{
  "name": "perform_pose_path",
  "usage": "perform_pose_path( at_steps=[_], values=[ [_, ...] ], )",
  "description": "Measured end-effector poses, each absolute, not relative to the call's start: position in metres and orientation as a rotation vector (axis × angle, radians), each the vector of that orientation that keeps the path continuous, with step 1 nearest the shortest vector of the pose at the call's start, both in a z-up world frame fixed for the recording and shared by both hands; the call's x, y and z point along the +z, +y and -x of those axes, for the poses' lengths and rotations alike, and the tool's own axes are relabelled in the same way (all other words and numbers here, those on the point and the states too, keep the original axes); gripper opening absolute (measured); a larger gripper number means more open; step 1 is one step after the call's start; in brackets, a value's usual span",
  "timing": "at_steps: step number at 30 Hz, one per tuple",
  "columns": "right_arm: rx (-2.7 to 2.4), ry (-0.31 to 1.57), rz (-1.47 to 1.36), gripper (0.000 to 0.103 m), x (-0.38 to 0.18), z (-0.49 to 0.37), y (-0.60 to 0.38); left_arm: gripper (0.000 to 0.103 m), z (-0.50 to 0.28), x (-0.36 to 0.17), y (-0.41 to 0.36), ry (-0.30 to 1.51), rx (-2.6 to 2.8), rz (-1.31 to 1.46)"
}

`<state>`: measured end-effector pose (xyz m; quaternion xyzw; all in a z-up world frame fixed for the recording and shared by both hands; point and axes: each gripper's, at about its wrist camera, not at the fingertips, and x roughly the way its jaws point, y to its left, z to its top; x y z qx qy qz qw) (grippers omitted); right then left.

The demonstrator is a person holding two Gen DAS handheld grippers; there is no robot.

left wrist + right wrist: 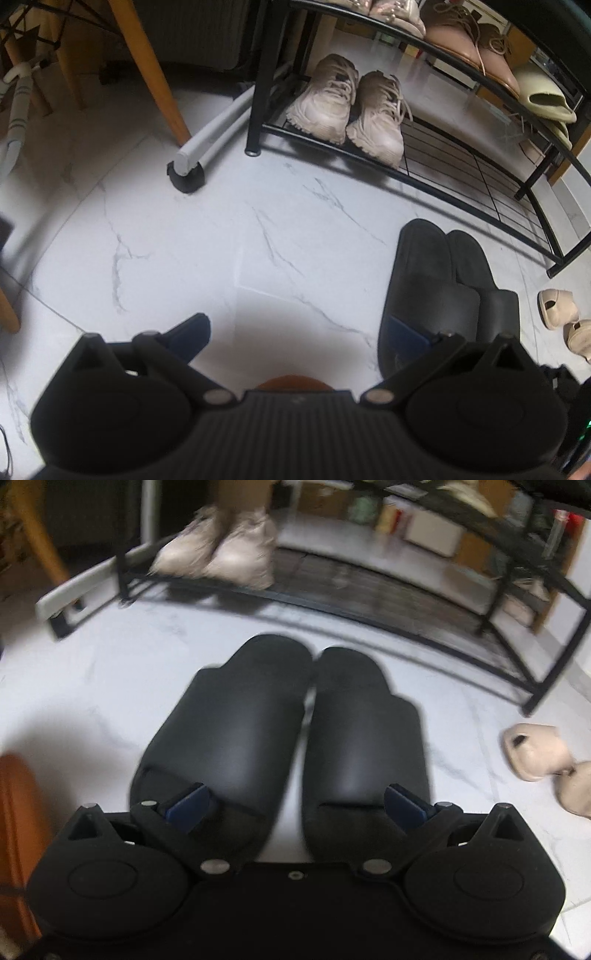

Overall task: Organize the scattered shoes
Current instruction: 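Carry the slipper pair in the right tool onto the rack's lower shelf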

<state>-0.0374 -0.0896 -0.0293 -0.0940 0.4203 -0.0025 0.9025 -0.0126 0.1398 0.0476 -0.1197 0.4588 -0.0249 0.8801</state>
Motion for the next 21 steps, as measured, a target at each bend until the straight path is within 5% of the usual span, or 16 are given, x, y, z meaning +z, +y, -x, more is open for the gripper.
perform_pose_path(
  at_steps=[6, 16, 18, 20, 21],
  values=[
    [-0.058, 0.958, 0.062, 0.103, -0.046, 0.022, -0.109, 0.102, 0.013, 0.046, 0.138, 0.964, -0.055, 0.246],
    [-0.009, 0.805, 0.076, 0.103, -0.059, 0.019, -0.114, 0.102, 0.013, 0.041, 0.135, 0.982, -0.063, 0.233],
    [-0.002, 0.784, 0.070, 0.094, -0.057, 0.017, -0.115, 0.102, 0.013, 0.042, 0.135, 0.983, -0.067, 0.238],
    [0.032, 0.750, 0.071, 0.059, -0.053, 0.017, -0.115, 0.102, 0.013, 0.041, 0.135, 0.987, -0.072, 0.249],
    [0.034, 0.746, 0.072, 0.058, -0.052, 0.016, -0.115, 0.102, 0.013, 0.041, 0.135, 0.991, -0.072, 0.254]
  ],
)
